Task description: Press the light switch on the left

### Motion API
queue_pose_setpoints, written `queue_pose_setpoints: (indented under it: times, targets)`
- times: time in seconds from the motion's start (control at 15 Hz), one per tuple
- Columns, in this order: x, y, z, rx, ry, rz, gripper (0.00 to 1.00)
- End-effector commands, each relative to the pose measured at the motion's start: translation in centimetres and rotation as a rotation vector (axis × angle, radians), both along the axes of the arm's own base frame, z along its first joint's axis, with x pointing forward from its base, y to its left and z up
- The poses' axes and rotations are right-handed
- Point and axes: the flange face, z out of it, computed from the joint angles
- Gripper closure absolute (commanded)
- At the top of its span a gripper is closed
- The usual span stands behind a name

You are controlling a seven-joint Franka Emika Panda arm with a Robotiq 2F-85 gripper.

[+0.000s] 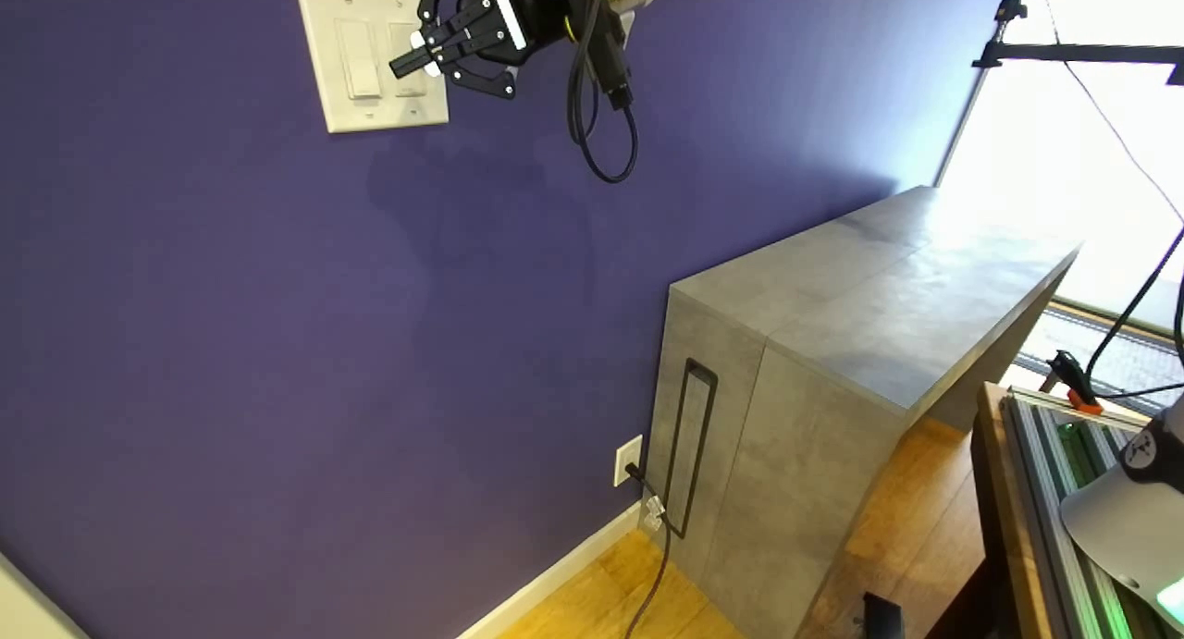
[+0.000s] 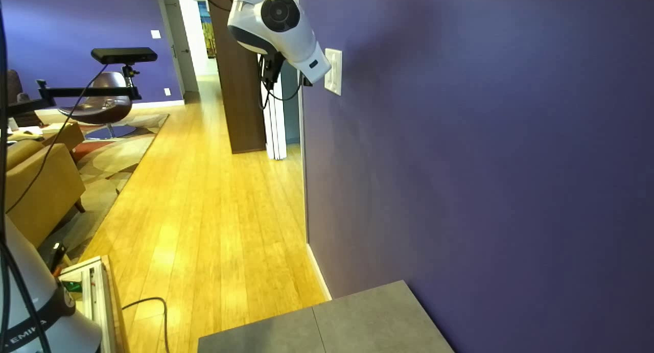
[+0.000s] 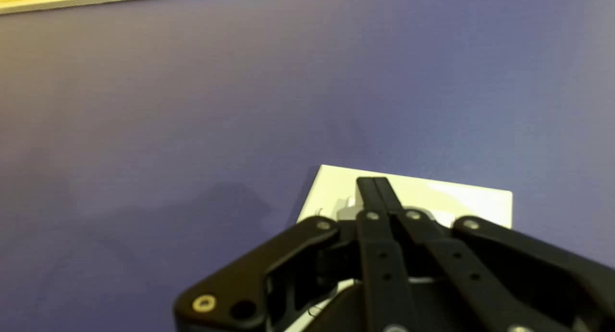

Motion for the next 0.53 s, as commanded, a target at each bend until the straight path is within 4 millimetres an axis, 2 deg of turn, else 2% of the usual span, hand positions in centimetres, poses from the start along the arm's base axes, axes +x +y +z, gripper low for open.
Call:
queue_pose_setpoints:
  times: [0.0,0.47]
  targets:
    - [1.3,-0.2,-0.3,0.012,-0.058,-0.029,1.00]
    - [2.3,-0.2,-1.5,0.018,-0.107,-0.044,1.00]
